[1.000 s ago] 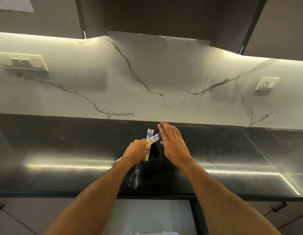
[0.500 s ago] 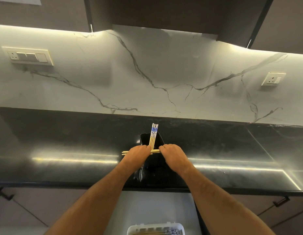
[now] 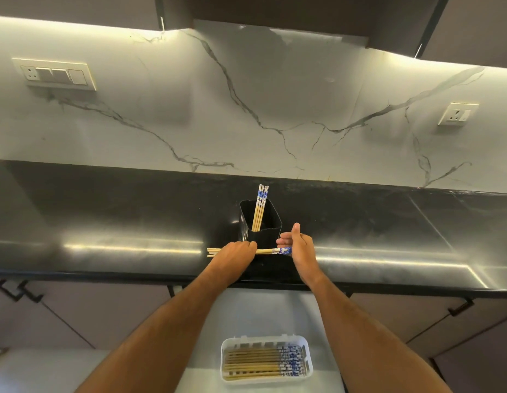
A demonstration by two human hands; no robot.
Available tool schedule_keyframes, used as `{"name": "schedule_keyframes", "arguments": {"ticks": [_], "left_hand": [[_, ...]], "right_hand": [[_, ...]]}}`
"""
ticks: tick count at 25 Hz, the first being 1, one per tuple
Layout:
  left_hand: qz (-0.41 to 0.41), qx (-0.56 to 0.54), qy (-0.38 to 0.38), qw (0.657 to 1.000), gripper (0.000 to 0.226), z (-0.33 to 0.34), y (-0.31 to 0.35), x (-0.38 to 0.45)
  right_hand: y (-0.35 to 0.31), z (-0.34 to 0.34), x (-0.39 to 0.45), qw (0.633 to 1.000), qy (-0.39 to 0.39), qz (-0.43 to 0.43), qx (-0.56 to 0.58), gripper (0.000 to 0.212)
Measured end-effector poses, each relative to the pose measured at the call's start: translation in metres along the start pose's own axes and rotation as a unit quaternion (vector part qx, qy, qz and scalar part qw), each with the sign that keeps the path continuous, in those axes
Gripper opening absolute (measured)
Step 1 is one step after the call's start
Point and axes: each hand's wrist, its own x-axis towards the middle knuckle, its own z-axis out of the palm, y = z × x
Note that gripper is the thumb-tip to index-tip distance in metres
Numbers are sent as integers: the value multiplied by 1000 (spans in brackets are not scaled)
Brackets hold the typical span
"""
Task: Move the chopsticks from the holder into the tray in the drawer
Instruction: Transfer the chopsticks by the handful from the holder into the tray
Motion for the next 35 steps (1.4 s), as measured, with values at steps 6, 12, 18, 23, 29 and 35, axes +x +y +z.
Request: {"name": "schedule_keyframes", "arguments": {"ticks": [6,12,18,23,29,35], "left_hand": [[12,39,8,999,28,33,13,-37],[25,-10,18,999,31,78,37,-66],[-6,-82,-32,996,24,136,61,-96],[-15,-50,-74,996,24,197,75,-109],[-27,-73,-93,993,21,245,79,-102],[-54,-73,-138,986,19,258,81,-81]], "right_hand": [[21,-15,-48,854,-157,-204,-452,28],[68,-11,-78,735,-213,-223,-604,15],[135,-25,-98,740,-229,-174,-608,14],[194,-30,-103,716,-248,-158,-633,14],[245,-22,-92,665,-232,-179,-687,16],[268,-21,-69,611,-256,-159,-731,18]]}}
